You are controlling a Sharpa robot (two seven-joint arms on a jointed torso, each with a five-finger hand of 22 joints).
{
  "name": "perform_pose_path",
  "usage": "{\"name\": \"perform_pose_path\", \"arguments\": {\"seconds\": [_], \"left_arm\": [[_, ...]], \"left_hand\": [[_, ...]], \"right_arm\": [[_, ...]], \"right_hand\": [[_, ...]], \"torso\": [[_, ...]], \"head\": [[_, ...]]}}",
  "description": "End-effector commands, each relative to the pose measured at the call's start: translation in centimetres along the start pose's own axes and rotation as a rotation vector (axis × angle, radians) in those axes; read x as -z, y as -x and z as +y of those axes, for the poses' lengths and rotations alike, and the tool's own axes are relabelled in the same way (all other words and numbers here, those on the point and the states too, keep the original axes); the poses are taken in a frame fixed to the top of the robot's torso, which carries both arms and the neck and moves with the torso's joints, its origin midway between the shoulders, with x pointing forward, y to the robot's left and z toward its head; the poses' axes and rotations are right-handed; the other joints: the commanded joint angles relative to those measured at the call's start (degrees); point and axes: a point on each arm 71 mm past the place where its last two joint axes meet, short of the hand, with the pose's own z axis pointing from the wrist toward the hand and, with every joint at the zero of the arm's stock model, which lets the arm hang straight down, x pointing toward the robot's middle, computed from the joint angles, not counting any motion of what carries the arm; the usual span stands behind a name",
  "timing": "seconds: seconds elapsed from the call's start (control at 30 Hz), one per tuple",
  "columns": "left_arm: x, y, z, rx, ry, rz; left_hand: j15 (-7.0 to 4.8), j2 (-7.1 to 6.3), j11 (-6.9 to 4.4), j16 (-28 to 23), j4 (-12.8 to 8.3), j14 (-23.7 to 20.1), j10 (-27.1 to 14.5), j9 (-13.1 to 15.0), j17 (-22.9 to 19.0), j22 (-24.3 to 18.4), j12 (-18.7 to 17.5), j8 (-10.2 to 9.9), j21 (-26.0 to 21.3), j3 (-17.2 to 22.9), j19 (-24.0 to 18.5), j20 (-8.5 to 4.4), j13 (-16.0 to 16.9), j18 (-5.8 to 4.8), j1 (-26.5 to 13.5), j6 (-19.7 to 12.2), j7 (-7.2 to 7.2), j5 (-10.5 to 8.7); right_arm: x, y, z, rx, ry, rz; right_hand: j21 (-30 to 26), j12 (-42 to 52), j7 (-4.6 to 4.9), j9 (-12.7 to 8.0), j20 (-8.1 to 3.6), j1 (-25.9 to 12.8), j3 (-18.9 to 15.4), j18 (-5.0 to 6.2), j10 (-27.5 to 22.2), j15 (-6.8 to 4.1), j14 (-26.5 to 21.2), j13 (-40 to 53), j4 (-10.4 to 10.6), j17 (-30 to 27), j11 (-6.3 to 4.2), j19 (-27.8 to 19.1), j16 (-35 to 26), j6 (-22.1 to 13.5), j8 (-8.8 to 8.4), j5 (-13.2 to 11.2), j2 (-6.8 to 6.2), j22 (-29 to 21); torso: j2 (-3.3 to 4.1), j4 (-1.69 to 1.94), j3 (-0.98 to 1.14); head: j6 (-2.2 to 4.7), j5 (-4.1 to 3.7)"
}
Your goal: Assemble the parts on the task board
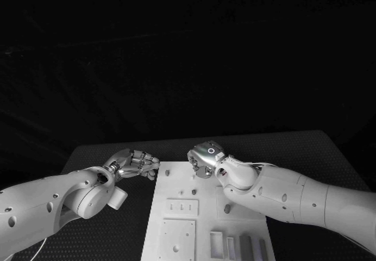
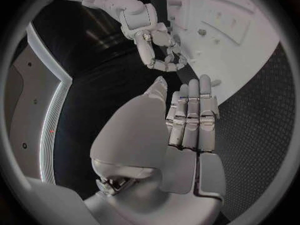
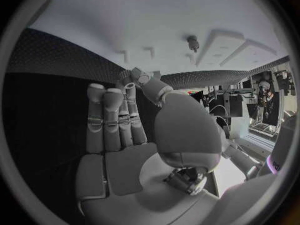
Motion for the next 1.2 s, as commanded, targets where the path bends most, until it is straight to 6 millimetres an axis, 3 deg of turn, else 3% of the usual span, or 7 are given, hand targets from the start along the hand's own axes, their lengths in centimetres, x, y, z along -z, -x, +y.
{"name": "perform_pose_path", "arguments": {"seconds": [0.03, 1.2], "left_arm": [[-0.01, -0.25, -0.2, 0.006, -0.009, 0.012], [-0.07, -0.26, -0.23, 0.005, -0.01, 0.01]], "left_hand": [[0.09, 0.07, 0.48, -0.34, 0.05, 0.4, 0.08, -0.08, 0.06, 0.06, -0.23, -0.37, -0.28, 0.3, -0.36, -0.13, 0.07, 1.0, -0.54, -0.03, 0.22, 0.1], [0.1, 0.0, 0.5, -0.56, 0.05, 0.45, 0.12, -0.06, 0.31, 0.15, -0.44, -0.41, -0.33, 0.42, -0.37, -0.12, 0.15, 1.01, -0.6, -0.02, 0.23, 0.1]], "right_arm": [[-0.15, -0.1, 0.06, -0.005, 0.007, -0.005], [-0.16, -0.79, -0.04, -0.004, 0.001, 0.024]], "right_hand": [[0.4, 1.3, 0.12, 0.1, -0.6, 0.22, 0.38, 3.7, 2.36, -0.36, -0.11, 2.96, -0.01, 0.05, -0.83, 0.02, 0.35, 0.38, 0.25, 0.14, 0.57, 1.26], [0.56, 1.21, 0.1, 0.2, -0.63, 0.14, 0.53, 3.7, 2.4, -0.36, -0.17, 3.04, -0.03, 0.08, -0.84, -0.06, 0.48, 0.39, 0.23, 0.14, 0.6, 1.26]], "torso": [[0.16, 0.06, 0.05], [0.33, -0.01, 0.17]], "head": [[-0.07, 0.04], [-1.36, 0.43]]}}
